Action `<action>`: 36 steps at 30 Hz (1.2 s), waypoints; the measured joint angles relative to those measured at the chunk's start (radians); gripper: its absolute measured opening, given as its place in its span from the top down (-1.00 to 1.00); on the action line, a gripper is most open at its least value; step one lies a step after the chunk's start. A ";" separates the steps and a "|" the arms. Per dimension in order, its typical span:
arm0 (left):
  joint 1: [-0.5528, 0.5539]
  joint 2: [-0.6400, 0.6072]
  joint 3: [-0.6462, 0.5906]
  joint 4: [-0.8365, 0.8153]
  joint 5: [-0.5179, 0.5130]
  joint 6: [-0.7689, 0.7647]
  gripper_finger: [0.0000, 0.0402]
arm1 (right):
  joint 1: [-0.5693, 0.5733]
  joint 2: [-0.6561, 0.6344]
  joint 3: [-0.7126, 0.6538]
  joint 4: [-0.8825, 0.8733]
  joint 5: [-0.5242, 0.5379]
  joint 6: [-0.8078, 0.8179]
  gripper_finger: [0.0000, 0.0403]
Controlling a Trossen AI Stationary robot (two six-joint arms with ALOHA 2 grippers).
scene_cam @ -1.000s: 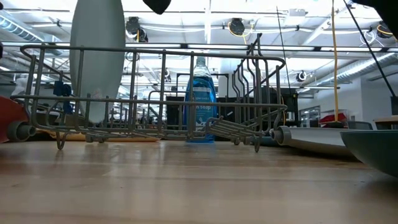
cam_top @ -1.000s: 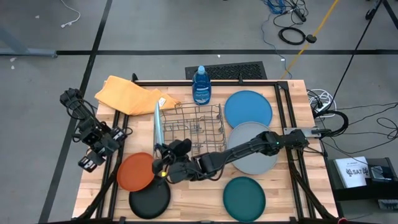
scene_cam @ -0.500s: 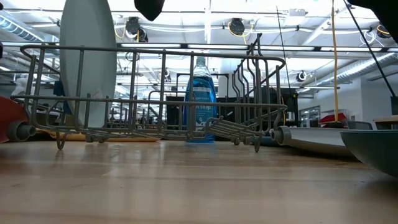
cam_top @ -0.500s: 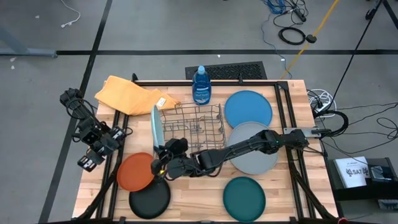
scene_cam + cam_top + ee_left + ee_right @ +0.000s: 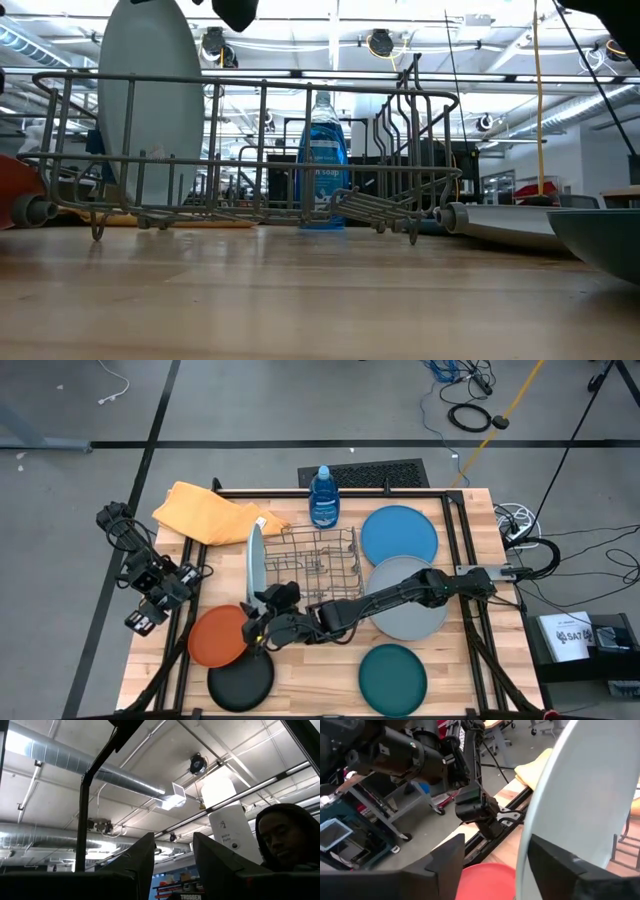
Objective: Sort dishes
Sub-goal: Put the light blue plate in the dish rack, then put the gray plate in the dish rack
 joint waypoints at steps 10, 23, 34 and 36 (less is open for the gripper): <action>0.000 0.000 0.000 -0.005 0.000 -0.002 0.32 | 0.031 -0.054 -0.001 -0.001 0.006 -0.220 -0.25; 0.000 0.000 0.000 -0.011 0.000 -0.005 0.32 | 0.151 -0.236 -0.001 -0.273 0.255 -0.482 -0.22; 0.000 0.000 0.000 -0.040 0.000 -0.007 0.32 | 0.308 -0.348 0.001 -1.080 0.298 0.123 -0.10; 0.000 0.000 0.000 -0.040 0.000 -0.007 0.32 | 0.319 -0.342 0.001 -1.236 0.211 0.279 -0.08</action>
